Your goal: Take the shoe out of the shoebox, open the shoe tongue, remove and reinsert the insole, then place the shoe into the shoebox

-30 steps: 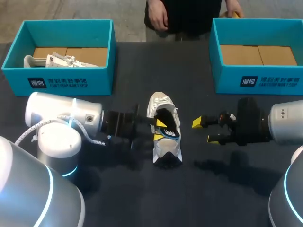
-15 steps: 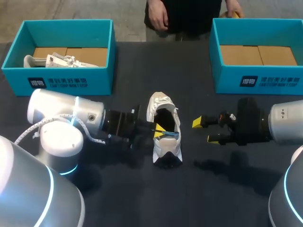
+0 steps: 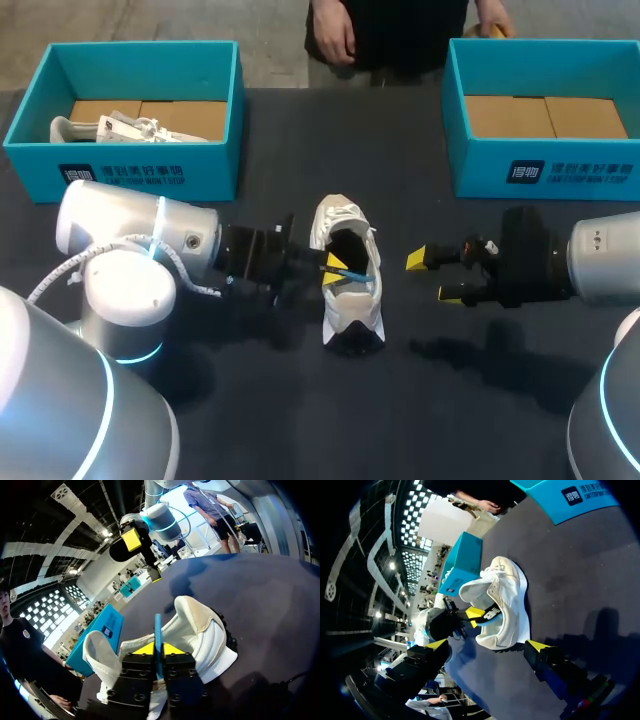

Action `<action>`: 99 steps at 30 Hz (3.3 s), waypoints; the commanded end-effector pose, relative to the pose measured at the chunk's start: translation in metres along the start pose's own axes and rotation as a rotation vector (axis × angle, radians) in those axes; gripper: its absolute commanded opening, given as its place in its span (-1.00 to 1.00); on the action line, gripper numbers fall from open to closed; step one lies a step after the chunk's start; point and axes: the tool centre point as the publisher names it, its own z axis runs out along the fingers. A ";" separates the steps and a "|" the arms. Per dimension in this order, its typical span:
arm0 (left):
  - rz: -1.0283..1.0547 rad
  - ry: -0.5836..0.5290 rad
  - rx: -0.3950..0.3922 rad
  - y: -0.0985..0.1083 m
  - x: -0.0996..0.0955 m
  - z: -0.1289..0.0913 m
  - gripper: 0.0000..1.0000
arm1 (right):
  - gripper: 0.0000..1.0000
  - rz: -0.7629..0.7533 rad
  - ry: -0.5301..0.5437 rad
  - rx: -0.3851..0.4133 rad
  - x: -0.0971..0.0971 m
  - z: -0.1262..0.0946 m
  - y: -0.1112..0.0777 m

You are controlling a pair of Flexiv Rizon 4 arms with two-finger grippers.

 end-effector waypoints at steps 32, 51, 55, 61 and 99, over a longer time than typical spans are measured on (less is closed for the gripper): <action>0.140 0.218 0.045 -0.033 -0.020 -0.044 -1.00 | 1.00 0.001 -0.004 -0.002 0.001 0.000 -0.001; 0.336 0.525 0.060 -0.043 -0.036 -0.070 -1.00 | 1.00 0.001 -0.004 -0.002 0.001 0.000 -0.001; 0.360 0.548 0.067 -0.050 -0.041 -0.069 -1.00 | 1.00 0.001 -0.004 -0.002 0.001 0.000 -0.001; 0.360 0.548 0.067 -0.050 -0.041 -0.069 -1.00 | 1.00 0.001 -0.004 -0.002 0.001 0.000 -0.001; 0.530 0.854 0.019 -0.059 -0.046 -0.047 -1.00 | 1.00 0.011 -0.086 -0.073 -0.010 -0.135 0.008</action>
